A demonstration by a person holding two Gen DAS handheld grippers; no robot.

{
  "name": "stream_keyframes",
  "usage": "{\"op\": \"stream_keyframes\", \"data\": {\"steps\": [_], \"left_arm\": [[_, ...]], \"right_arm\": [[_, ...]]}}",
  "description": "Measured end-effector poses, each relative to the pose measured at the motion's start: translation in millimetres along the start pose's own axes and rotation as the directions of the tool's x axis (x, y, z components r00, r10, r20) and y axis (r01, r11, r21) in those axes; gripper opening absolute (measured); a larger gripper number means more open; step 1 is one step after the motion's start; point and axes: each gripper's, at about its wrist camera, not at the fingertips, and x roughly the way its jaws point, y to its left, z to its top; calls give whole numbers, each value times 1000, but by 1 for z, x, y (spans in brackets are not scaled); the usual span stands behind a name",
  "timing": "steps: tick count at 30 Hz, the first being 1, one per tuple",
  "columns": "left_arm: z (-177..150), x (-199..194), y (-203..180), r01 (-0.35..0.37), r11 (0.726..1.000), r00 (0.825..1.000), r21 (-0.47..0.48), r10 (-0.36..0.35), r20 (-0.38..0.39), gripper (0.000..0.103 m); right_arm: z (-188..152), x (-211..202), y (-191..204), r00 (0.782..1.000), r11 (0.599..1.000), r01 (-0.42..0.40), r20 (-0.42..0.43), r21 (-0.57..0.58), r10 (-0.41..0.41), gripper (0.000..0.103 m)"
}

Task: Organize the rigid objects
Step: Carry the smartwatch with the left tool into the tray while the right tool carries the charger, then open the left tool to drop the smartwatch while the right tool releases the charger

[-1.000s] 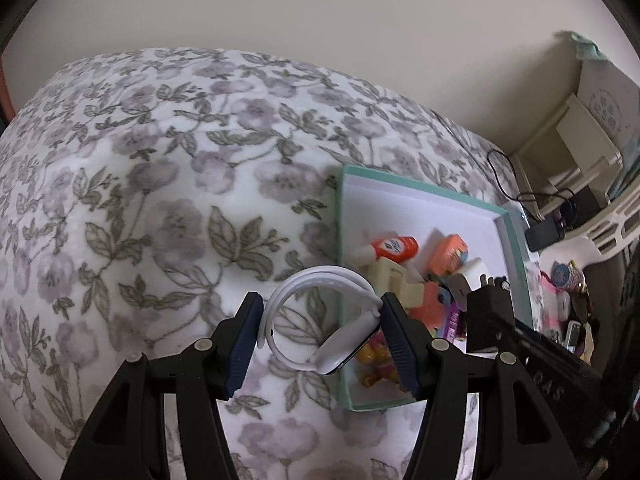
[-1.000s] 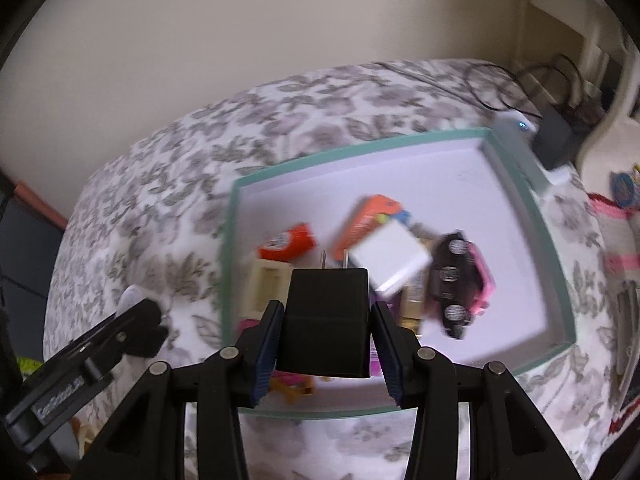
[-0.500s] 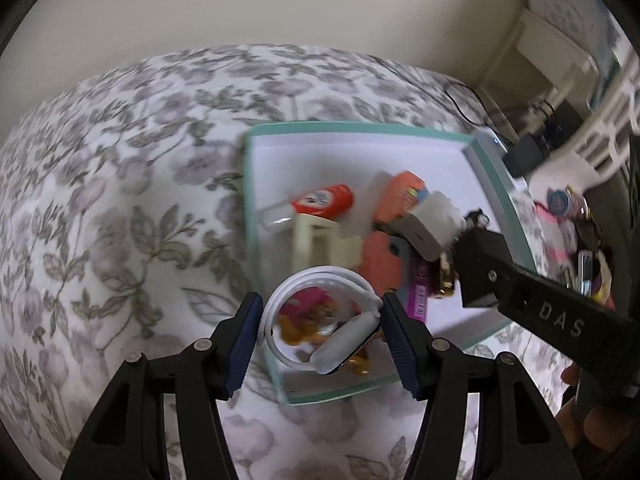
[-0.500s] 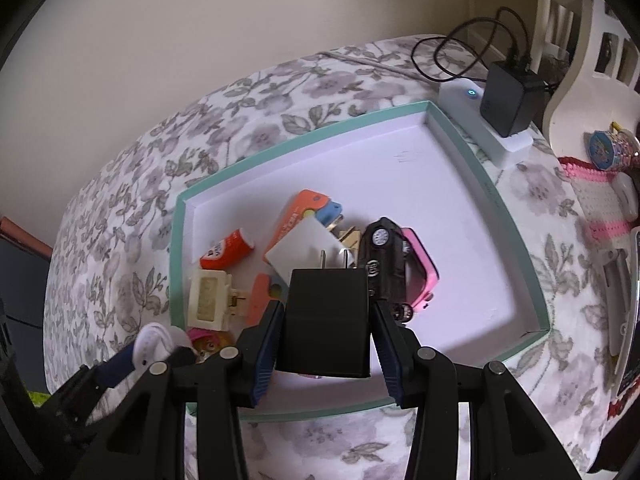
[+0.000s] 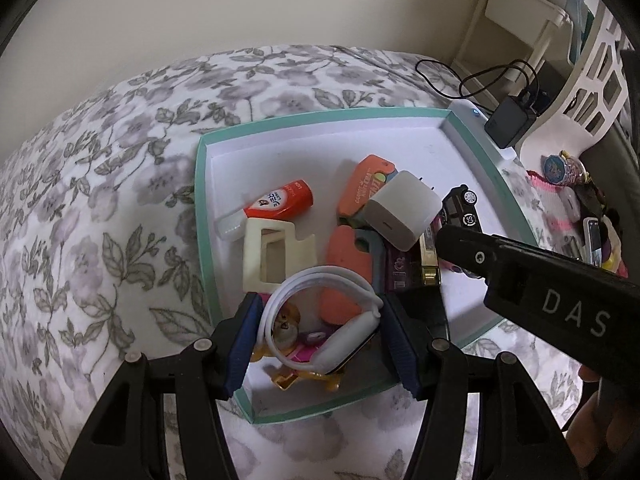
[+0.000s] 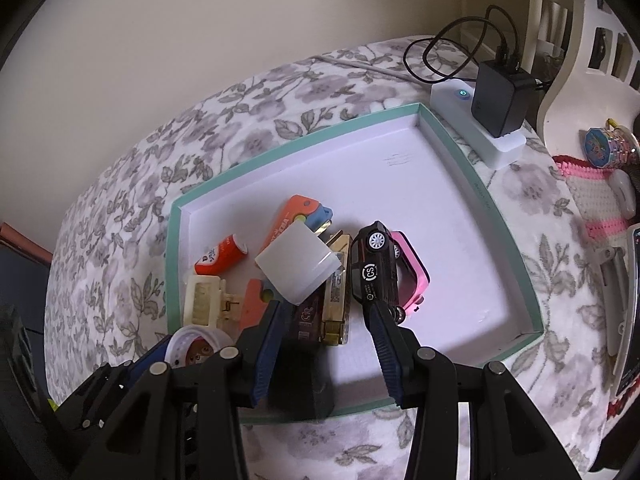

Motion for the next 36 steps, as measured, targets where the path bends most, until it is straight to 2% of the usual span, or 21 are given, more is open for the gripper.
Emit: {"op": "stream_keyframes", "data": {"steps": [9,17,27,36], "left_arm": [[2,3,3,0,1000,1000,-8,1,4,62],[2,4,4,5,1000,1000,-20,-5,-5,68],[5,-3,13,7,999,1000,-52,-7,12,68],[9,-13,38,-20,990,999,-143,25,34,68]], "right_arm": [[0,1,1,1000,1000,1,-1,-3,-1,48],[0,1,2,1000,1000,2,-1,-3,-2,48],[2,-4,3,1000,1000,-3,19,-7,3,48],[2,-5,3,1000,1000,-6,23,-10,6,48]]}}
